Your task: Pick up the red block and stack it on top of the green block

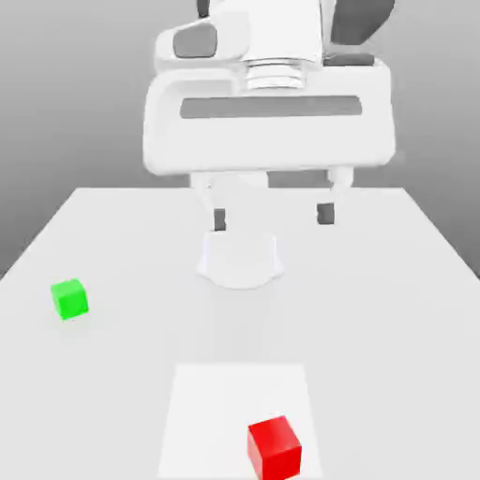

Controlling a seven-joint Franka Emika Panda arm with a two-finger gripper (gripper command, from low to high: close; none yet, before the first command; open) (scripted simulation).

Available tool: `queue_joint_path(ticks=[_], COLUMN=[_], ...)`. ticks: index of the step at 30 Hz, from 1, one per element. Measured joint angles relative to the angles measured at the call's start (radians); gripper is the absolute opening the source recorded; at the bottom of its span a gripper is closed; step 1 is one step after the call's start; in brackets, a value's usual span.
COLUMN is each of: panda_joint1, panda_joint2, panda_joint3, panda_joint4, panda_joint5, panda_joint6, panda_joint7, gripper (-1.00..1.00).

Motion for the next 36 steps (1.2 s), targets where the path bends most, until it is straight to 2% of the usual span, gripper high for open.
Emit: queue_joint_path(ticks=[9, 14, 15, 22, 27, 32, 36], panda_joint1=[0.019, 0.018, 0.017, 0.019, 0.016, -0.102, -0.343], panda_joint2=[0.325, 0.506, 0.538, 0.544, 0.391, 0.266, 0.155], panda_joint3=[0.008, 0.013, 0.014, 0.013, 0.000, -0.157, -0.282], panda_joint4=[-0.051, -0.039, -0.034, -0.033, -0.061, -0.150, -0.240], panda_joint5=[-0.019, -0.020, -0.018, -0.017, -0.029, -0.111, -0.203], panda_joint6=[0.121, 0.250, 0.277, 0.281, 0.155, 0.130, 0.118], panda_joint7=[-0.075, -0.088, -0.090, -0.090, -0.082, -0.043, 0.002], gripper=[0.00, 0.00, -1.00, -1.00, -1.00, -1.00, -1.00])
